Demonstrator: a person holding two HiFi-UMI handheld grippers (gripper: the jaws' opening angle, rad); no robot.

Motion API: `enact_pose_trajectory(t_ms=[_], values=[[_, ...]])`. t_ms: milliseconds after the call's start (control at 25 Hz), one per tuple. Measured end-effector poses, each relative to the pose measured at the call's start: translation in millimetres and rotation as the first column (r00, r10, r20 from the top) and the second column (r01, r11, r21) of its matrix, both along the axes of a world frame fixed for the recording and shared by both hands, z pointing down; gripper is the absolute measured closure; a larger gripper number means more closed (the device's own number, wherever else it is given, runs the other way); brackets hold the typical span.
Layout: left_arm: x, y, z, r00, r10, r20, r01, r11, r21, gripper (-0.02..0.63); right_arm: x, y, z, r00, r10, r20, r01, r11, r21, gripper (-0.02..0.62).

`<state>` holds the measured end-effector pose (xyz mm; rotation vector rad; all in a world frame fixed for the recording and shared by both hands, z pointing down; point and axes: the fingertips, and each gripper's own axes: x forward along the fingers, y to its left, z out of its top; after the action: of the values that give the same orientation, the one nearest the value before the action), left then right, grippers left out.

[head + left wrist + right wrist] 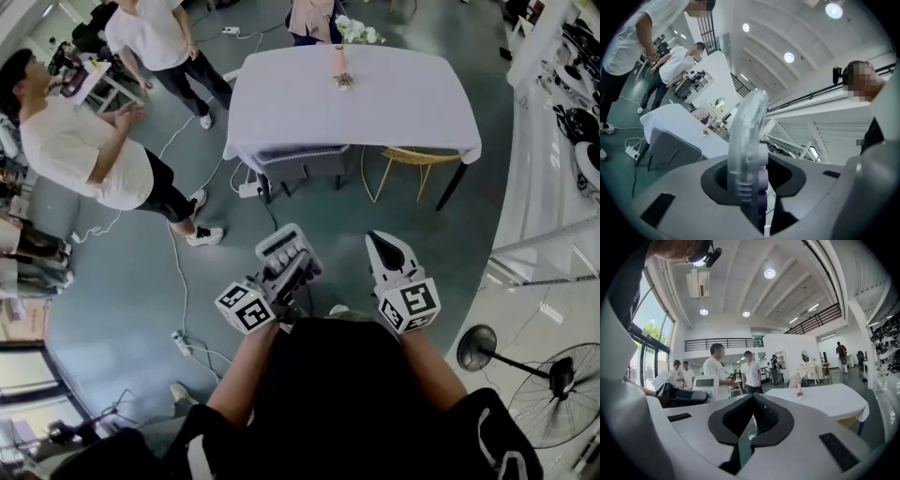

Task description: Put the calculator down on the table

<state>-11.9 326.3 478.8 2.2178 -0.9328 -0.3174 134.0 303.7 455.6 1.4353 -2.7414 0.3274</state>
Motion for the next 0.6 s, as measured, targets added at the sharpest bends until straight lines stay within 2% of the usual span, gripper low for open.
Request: enact_pose_trajectory(t_ms=[240, 600], values=[[3, -12, 6, 1.0, -0.012, -0.006, 0.012, 1.0, -0.013, 0.471, 6, -13, 12, 0.999, 0.015, 0.046, -0.013, 0.999, -0.045, 0.597], [-18, -67, 35, 1.0, -0.003, -0.024, 0.001, 0.998, -0.064, 0.471, -1, -58, 39, 0.998, 0.056, 0.029, -0.053, 0.993, -0.109, 0.597]])
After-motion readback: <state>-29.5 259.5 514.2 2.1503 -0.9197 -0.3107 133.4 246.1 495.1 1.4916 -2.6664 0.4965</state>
